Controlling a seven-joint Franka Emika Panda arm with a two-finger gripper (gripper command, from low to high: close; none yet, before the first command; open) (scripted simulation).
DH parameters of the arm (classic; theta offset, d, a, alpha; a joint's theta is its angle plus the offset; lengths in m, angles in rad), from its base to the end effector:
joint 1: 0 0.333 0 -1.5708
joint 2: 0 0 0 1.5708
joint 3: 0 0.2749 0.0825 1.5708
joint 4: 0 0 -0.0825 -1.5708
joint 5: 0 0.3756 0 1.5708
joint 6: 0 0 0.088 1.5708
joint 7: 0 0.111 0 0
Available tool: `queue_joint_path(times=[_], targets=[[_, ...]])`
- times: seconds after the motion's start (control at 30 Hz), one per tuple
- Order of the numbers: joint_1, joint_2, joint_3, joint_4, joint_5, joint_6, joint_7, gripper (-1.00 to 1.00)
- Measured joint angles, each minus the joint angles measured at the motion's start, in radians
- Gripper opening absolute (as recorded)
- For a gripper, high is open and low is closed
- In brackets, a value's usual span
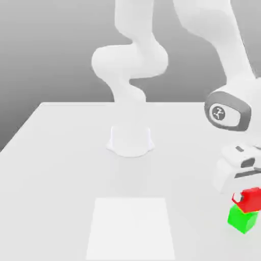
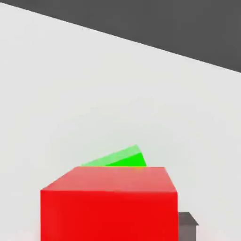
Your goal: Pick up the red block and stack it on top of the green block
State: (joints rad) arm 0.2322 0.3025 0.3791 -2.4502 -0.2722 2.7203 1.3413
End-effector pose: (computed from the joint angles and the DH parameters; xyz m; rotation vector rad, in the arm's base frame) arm 0.3695 0.2861 0.1519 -3.0438 0.7715 -0.0014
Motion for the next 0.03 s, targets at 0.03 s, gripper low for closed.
queue_joint_path(times=[0.03], targets=[[0.000,0.000,0.000,0.000,0.000,0.000,0.000,1.00]])
